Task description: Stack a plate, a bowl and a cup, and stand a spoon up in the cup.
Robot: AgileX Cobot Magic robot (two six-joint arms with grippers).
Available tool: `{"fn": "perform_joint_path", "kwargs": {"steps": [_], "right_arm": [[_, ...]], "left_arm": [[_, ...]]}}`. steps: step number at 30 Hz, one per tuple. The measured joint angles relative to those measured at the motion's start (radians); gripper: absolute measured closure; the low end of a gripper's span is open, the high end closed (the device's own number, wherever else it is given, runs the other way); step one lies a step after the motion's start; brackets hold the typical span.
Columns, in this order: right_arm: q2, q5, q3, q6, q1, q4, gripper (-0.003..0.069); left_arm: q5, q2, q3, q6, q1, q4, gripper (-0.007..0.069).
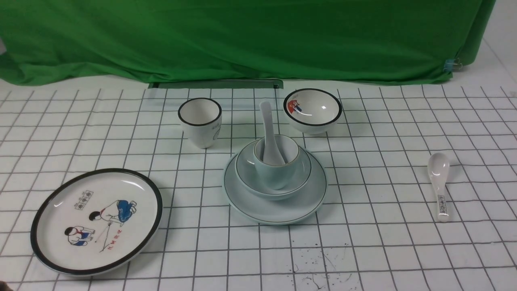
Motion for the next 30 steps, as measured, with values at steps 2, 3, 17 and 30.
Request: {"fn": "perform_joint_path", "kwargs": {"steps": [2,3,17,30], "right_arm": [[0.0,0.0,0.0,0.0,0.0,0.0,0.0542],[0.0,-0.001,0.0,-0.001,0.0,0.0,0.0539],[0.0,0.0,0.0,0.0,0.0,0.0,0.0498],[0.0,0.0,0.0,0.0,0.0,0.0,0.0481]], "left_arm": [[-0.012,-0.027,0.06,-0.018,0.052,-0.002,0.0656],[-0.014,-0.044,0.093,-0.034,0.078,-0.002,0.0656],[0.144,-0.122,0.191,-0.065,0.126,0.014,0.0656],[0.143,-0.122,0.191,-0.063,0.126,0.012,0.0656]]}}
